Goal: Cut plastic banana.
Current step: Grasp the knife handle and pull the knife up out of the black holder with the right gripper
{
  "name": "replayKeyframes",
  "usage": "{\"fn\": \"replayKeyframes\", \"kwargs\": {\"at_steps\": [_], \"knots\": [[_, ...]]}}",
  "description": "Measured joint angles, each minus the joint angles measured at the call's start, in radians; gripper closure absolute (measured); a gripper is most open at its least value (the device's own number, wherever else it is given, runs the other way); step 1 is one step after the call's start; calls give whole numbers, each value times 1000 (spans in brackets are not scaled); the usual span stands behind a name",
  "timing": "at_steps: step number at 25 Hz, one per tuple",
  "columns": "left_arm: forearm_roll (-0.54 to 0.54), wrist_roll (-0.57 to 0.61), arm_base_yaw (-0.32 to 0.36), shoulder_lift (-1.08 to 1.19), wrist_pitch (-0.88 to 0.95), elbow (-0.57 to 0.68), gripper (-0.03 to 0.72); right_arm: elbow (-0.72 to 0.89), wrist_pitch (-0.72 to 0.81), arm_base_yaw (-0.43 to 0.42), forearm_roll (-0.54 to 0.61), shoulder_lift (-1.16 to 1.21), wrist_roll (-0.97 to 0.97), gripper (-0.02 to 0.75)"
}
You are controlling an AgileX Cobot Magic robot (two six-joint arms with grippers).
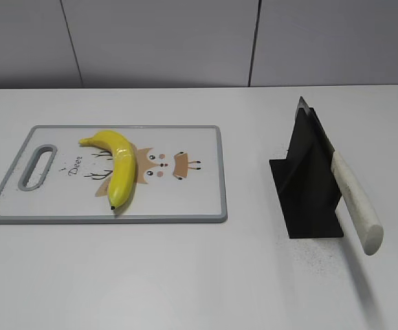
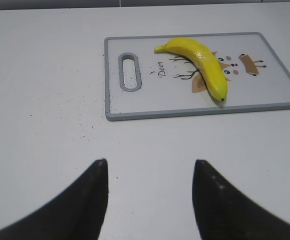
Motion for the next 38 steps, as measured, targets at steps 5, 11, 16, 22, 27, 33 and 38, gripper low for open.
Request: {"fn": "replayKeyframes", "kwargs": {"at_steps": [5, 11, 16, 22, 27, 33, 38], "knots": [[0, 0, 0, 0, 0, 0, 162, 0, 0, 0, 0, 0, 0, 152], [0, 0, 0, 0, 0, 0, 162, 0, 0, 0, 0, 0, 0, 152], [0, 0, 0, 0, 0, 0, 162, 0, 0, 0, 0, 0, 0, 152], [0, 0, 0, 0, 0, 0, 162, 0, 0, 0, 0, 0, -1, 152], [0, 0, 0, 0, 0, 0, 162, 0, 0, 0, 0, 0, 0, 152], [0, 0, 0, 0, 0, 0, 162, 0, 0, 0, 0, 0, 0, 152], [0, 0, 0, 0, 0, 0, 162, -10, 15, -1, -11, 37, 2, 152]]}}
